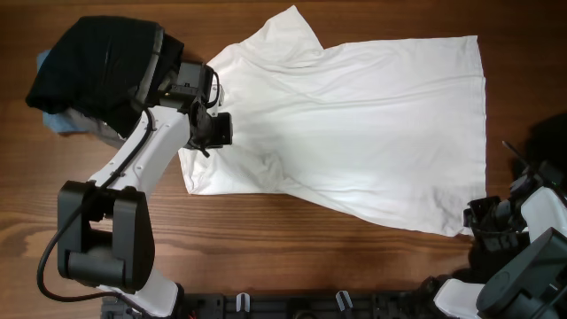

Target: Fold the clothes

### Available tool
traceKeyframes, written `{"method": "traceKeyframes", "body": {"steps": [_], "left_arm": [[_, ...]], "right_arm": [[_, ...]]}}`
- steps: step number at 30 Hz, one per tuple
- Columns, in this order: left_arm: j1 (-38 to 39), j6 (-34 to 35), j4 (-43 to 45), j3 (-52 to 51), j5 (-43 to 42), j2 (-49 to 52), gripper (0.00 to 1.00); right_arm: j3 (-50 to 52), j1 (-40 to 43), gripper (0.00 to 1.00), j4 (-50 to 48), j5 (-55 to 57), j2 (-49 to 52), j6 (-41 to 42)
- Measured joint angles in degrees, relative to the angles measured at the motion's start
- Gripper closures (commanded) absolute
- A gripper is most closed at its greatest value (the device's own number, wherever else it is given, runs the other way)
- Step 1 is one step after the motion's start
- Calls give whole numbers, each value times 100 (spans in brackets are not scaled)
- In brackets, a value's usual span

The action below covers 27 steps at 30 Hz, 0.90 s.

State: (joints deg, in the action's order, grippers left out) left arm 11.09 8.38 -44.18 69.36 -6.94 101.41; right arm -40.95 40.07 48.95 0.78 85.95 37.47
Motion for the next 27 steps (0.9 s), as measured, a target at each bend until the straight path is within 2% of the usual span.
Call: {"method": "traceKeyframes", "body": {"steps": [2, 3, 4, 5, 8, 9, 10, 20, 21, 22, 24, 26, 27], "left_arm": [[0, -2, 0, 0, 2, 0, 96], [0, 0, 0, 0, 0, 0, 96], [0, -2, 0, 0, 0, 0, 96], [0, -2, 0, 0, 2, 0, 96], [0, 0, 0, 0, 0, 0, 96], [0, 0, 0, 0, 2, 0, 96], [0, -2, 0, 0, 2, 0, 96], [0, -2, -109, 131, 153, -201, 96], [0, -2, -107, 151, 162, -291, 96], [0, -2, -107, 168, 173, -402, 96], [0, -2, -107, 205, 192, -555, 96], [0, -2, -107, 227, 195, -584, 96], [0, -2, -111, 227, 195, -584, 96]], "right_arm": [[0, 0, 60, -13, 90, 0, 0], [0, 0, 67, -35, 120, 0, 2], [0, 0, 83, -57, 129, 0, 2], [0, 0, 87, -96, 164, 0, 26], [0, 0, 83, -125, 216, 0, 68], [0, 0, 85, -129, 280, 0, 74], [0, 0, 95, -144, 358, 0, 90], [-271, 0, 96, 57, 313, -2, -289], [-323, 0, 95, 66, 267, -9, -313], [-363, 0, 80, 66, 225, -13, -367], [-385, 0, 58, 101, 162, -15, -474], [-385, 0, 49, 114, 76, -15, -520], [-376, 0, 48, 107, 52, -15, -531]]}}
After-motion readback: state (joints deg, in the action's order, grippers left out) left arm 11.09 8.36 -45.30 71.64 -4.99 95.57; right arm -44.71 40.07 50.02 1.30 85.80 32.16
